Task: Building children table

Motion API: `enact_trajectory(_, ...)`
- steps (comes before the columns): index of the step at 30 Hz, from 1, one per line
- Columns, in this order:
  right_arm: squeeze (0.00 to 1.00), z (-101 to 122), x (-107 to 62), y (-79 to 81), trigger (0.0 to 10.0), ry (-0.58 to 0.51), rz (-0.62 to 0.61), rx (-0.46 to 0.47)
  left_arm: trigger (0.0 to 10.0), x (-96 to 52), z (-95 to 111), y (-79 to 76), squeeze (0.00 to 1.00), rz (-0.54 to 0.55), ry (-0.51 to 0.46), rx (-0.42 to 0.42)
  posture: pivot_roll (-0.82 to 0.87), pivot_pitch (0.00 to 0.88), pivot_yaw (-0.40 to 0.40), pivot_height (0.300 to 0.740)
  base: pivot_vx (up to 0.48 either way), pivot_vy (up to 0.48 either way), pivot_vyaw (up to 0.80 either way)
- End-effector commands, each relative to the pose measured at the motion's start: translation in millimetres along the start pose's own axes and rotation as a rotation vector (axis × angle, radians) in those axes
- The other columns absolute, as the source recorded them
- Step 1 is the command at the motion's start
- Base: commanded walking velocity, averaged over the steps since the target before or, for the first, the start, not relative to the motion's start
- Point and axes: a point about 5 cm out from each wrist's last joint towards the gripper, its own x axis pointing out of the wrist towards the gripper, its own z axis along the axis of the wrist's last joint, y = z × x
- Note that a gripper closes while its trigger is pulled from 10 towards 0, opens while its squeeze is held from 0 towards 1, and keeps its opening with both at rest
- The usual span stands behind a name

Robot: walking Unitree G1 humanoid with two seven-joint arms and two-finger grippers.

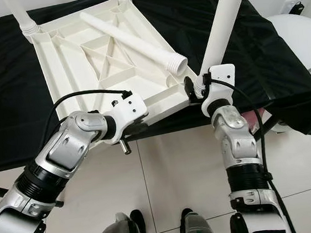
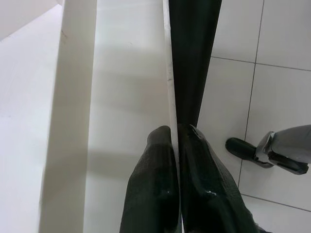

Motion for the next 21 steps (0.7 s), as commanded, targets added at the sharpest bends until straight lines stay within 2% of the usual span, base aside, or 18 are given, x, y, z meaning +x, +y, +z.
enact_trajectory(1, 0.0, -5.0, -2.6, -0.3, 10.0, 0.025, 0.035, 0.007, 10.0, -6.6, 4.6, 11.6, 0.0, 0.101, -0.002, 0.029, -0.12, 0.203, 0.072, 0.74, 0.0, 0.0, 0.0)
enact_trajectory(6, 0.0, -3.8, -6.8, -13.5, 10.0, 0.045, 0.122, -0.016, 10.0, -6.4, 5.2, 11.3, 0.0, 0.1, -0.005, 0.03, -0.12, 0.201, 0.073, 0.74, 0.0, 0.0, 0.0)
enact_trajectory(12, 0.0, -3.2, -7.5, -21.1, 10.0, 0.053, 0.14, -0.019, 10.0, -6.2, 5.0, 11.0, 0.0, 0.099, -0.005, 0.031, -0.12, 0.199, 0.072, 0.74, 0.0, 0.0, 0.0)
enact_trajectory(14, 0.0, -4.2, -10.9, -27.0, 10.0, 0.073, 0.212, -0.028, 10.0, -6.1, 5.7, 10.5, 0.0, 0.098, -0.007, 0.03, -0.12, 0.199, 0.072, 0.74, 0.0, 0.0, 0.0)
enact_trajectory(17, 0.0, -4.3, -12.1, -29.9, 10.0, 0.08, 0.24, -0.026, 10.0, -6.1, 5.9, 10.4, 0.0, 0.098, -0.007, 0.03, -0.12, 0.199, 0.072, 0.74, 0.0, 0.0, 0.0)
enact_trajectory(18, 0.0, -4.6, -14.7, -34.7, 10.0, 0.095, 0.304, -0.037, 10.0, -5.9, 5.6, 10.2, 0.0, 0.099, -0.006, 0.029, -0.12, 0.191, 0.068, 0.74, 0.0, 0.0, 0.0)
enact_trajectory(21, 0.0, -4.1, -15.9, -35.9, 10.0, 0.095, 0.337, -0.05, 10.0, -6.0, 5.5, 10.0, 0.0, 0.099, -0.007, 0.03, -0.12, 0.191, 0.068, 0.74, 0.0, 0.0, 0.0)
